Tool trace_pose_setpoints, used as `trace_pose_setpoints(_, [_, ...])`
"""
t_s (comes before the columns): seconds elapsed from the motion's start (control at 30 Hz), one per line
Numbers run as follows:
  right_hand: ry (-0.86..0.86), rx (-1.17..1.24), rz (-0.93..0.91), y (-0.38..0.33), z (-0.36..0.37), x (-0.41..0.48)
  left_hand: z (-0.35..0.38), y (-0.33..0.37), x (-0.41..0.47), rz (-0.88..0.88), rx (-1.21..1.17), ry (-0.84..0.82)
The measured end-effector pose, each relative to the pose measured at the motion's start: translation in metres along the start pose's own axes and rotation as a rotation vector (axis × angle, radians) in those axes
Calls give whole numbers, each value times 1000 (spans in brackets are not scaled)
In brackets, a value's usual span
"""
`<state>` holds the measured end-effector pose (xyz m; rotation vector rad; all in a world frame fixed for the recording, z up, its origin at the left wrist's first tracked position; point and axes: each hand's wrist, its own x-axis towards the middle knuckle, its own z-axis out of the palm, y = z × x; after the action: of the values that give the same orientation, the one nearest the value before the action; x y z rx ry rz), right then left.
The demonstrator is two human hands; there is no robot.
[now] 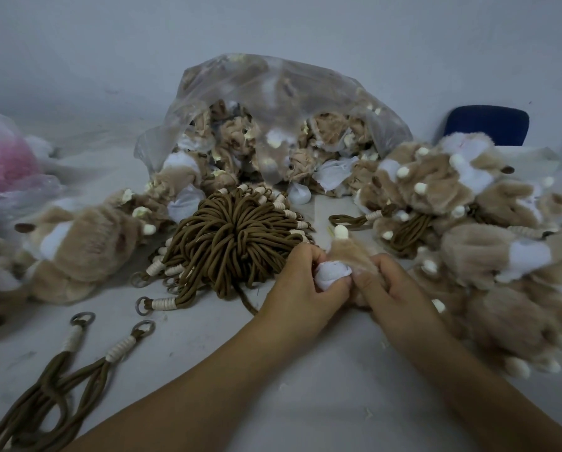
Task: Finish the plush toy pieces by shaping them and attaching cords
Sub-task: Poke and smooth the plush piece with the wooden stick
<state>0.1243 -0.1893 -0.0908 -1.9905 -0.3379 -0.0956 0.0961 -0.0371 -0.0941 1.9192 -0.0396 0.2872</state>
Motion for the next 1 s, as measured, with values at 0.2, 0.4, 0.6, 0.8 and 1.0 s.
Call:
trace_pose_setpoints(0.2, [-22, -60, -92, -10, 6, -7, 0, 6, -2, 31, 114, 119])
trace_pose_setpoints(0.4, [-68, -20, -141, -10, 6, -10, -2, 11, -7, 230, 174, 162])
trace_pose_setpoints(0.6, [-159, 241, -84, -9, 3, -4, 7, 11, -9, 469, 188, 28])
trace_pose_setpoints(0.8, [-24, 308, 92, -9, 3, -4, -2, 9, -4, 318, 37, 129])
trace_pose_setpoints(1.0, [59, 312, 266, -1, 6, 6, 1, 4, -3, 231, 108, 29])
